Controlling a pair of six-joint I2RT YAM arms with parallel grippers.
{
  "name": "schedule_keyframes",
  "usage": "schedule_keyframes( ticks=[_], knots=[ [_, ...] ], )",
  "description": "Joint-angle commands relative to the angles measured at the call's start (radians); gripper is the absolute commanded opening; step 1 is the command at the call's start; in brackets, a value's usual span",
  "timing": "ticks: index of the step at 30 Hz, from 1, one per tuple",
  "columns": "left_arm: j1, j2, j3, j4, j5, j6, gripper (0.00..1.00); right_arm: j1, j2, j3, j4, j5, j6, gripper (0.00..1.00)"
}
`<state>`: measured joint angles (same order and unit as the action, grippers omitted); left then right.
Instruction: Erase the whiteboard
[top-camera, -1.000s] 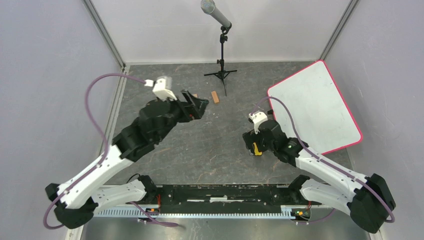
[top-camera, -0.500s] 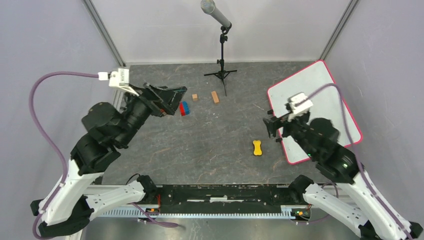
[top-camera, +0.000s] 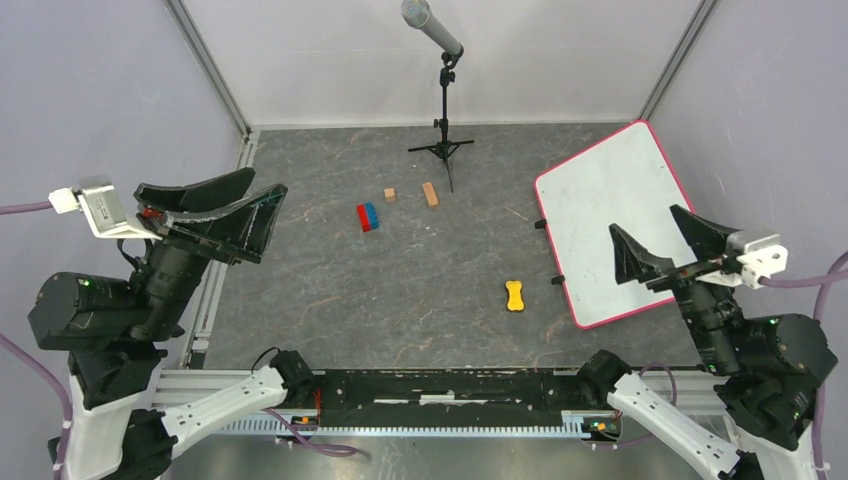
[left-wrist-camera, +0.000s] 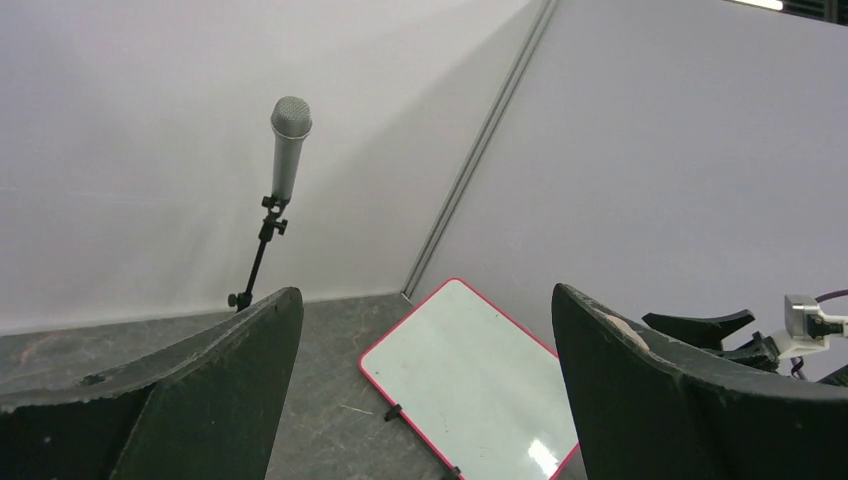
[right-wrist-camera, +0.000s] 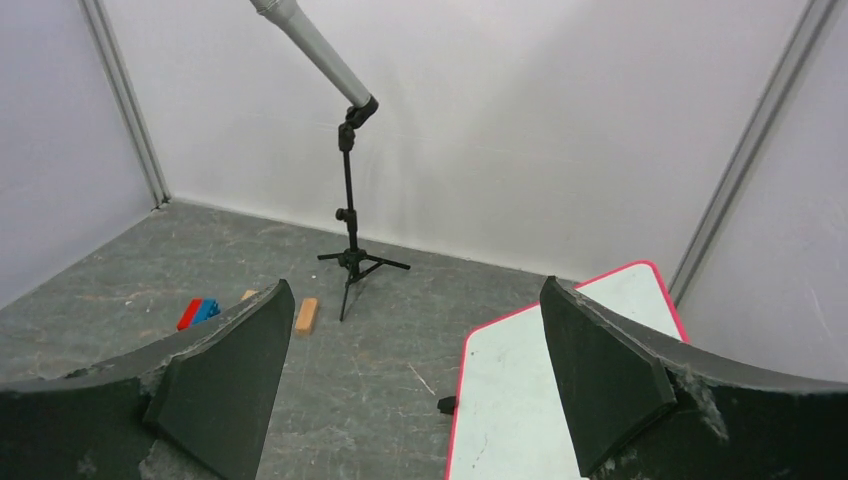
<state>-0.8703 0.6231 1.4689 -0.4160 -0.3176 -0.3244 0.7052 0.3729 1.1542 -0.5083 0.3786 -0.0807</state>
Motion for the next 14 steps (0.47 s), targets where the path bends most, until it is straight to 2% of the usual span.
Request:
schedule_keyframes(
  ticks=[1,10,14],
  knots=[
    [0.001,-0.005,0.010,0.041,0.037,0.109,1.00,0.004,-0.058,-0.001,0.071,0.049,-0.031,0.98],
    [0.001,-0.055,-0.077,0.089,-0.007,0.145,1.00,0.004,-0.189,-0.131,0.176,0.131,-0.062,0.98],
    [0.001,-0.062,-0.091,0.086,-0.021,0.150,1.00,0.003,-0.151,-0.142,0.130,0.163,-0.057,0.98]
  ],
)
